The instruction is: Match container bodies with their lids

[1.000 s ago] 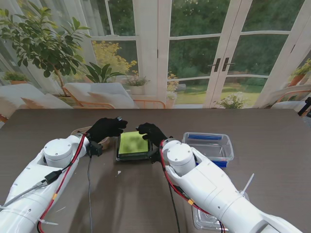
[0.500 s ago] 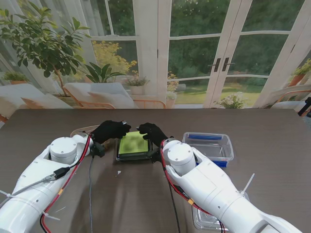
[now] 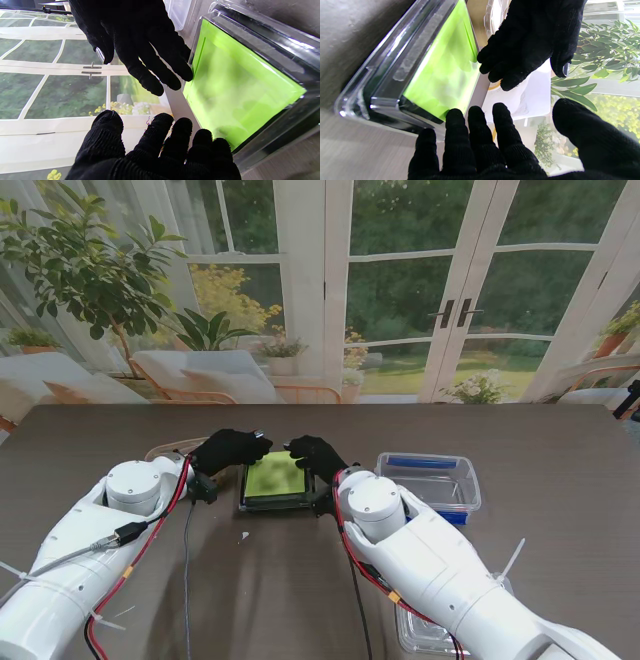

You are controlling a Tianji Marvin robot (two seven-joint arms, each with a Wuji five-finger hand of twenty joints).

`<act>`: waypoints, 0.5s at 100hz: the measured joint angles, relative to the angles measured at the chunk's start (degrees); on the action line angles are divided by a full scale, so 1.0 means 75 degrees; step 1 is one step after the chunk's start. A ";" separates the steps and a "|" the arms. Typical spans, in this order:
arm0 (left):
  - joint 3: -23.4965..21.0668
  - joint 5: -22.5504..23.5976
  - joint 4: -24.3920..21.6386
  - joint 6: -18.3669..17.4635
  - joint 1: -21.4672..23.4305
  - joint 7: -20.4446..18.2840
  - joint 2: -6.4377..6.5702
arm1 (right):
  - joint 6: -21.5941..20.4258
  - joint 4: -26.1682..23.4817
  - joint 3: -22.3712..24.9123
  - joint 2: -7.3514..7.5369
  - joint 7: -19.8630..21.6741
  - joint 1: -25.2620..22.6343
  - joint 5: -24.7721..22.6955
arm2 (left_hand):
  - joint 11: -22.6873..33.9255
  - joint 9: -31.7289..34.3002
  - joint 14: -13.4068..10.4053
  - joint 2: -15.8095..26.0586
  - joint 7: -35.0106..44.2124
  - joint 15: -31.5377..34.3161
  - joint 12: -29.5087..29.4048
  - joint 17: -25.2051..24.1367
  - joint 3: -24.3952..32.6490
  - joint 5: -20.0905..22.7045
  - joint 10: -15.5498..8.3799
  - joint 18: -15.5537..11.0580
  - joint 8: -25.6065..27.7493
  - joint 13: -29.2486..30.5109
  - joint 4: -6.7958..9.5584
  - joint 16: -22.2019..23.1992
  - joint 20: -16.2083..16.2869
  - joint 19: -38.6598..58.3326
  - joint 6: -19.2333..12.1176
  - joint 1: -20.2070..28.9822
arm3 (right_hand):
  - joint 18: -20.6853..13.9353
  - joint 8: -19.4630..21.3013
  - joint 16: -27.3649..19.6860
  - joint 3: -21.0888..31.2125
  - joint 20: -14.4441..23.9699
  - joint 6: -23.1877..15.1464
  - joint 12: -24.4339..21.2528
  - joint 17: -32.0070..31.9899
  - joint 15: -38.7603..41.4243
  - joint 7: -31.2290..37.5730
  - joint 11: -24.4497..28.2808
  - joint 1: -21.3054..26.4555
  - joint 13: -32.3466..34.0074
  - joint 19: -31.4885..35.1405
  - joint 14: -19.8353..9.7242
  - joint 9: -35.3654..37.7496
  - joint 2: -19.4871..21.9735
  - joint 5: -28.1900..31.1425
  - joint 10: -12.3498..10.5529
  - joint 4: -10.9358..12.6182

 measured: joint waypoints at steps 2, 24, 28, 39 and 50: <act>0.0000 0.0000 0.0000 0.0001 0.0000 0.0000 0.0000 | -0.0002 0.0003 0.0000 0.0000 0.0001 0.0000 0.0002 | 0.0000 0.0000 -0.0005 0.0000 0.0000 0.0000 0.0000 0.0000 0.0000 0.0000 0.0000 -0.0008 0.0000 0.0000 0.0000 0.0000 0.0000 0.0000 0.0000 0.0000 | -0.0008 0.0000 0.0000 0.0000 0.0000 0.0000 0.0000 0.0000 0.0000 0.0000 0.0000 0.0000 0.0000 0.0003 -0.0010 0.0000 0.0000 0.0000 0.0000 0.0000; -0.0027 0.0010 -0.0143 0.0176 0.0067 -0.0024 0.0015 | -0.0002 0.0015 -0.0012 0.0000 0.0012 0.0002 0.0007 | 0.0000 0.0000 -0.0072 0.0000 0.0000 -0.0001 0.0001 0.0000 0.0000 0.0000 -0.0002 -0.0099 0.0000 0.0000 0.0000 0.0000 -0.0003 0.0000 0.0000 0.0000 | -0.0122 0.0001 0.0000 0.0000 0.0002 0.0000 0.0001 -0.0016 0.0000 0.0000 0.0000 0.0000 0.0000 0.0013 -0.0072 0.0000 0.0000 0.0000 0.0000 0.0000; -0.0039 0.0018 -0.0166 0.0202 0.0080 -0.0029 0.0015 | -0.0002 0.0018 -0.0015 0.0000 0.0015 0.0004 0.0007 | 0.0000 0.0000 -0.0075 0.0000 0.0000 -0.0001 0.0001 0.0000 0.0000 0.0000 -0.0002 -0.0112 0.0001 0.0000 0.0000 0.0000 -0.0003 0.0000 0.0000 0.0000 | -0.0138 0.0001 0.0000 0.0000 0.0002 0.0000 0.0001 -0.0024 0.0000 0.0000 0.0000 0.0000 0.0000 0.0013 -0.0086 0.0000 0.0000 0.0000 0.0000 0.0000; -0.0066 0.0029 -0.0209 0.0281 0.0105 -0.0058 0.0019 | 0.0004 0.0020 -0.0022 0.0000 0.0020 0.0005 0.0006 | 0.0000 -0.0004 -0.0132 0.0000 0.0000 -0.0001 0.0001 0.0000 0.0000 0.0000 -0.0003 -0.0203 0.0001 0.0000 0.0000 0.0000 -0.0003 0.0000 0.0000 0.0000 | -0.0182 0.0002 0.0000 0.0000 0.0002 0.0002 0.0001 -0.0046 -0.0009 0.0000 0.0000 0.0000 -0.0003 0.0013 -0.0113 0.0000 0.0000 0.0000 0.0000 0.0000; -0.0086 0.0048 -0.0248 0.0341 0.0132 -0.0097 0.0033 | 0.0013 0.0020 -0.0025 0.0000 0.0022 0.0005 0.0000 | 0.0000 -0.0005 -0.0194 0.0000 0.0000 -0.0001 0.0001 0.0009 0.0000 0.0000 -0.0041 -0.0312 0.0001 0.0000 0.0000 0.0000 -0.0003 0.0000 0.0000 0.0000 | -0.0203 0.0003 0.0000 0.0000 0.0002 0.0008 0.0001 -0.0048 -0.0017 0.0000 0.0000 0.0000 -0.0005 0.0013 -0.0130 0.0000 0.0000 0.0000 0.0000 0.0000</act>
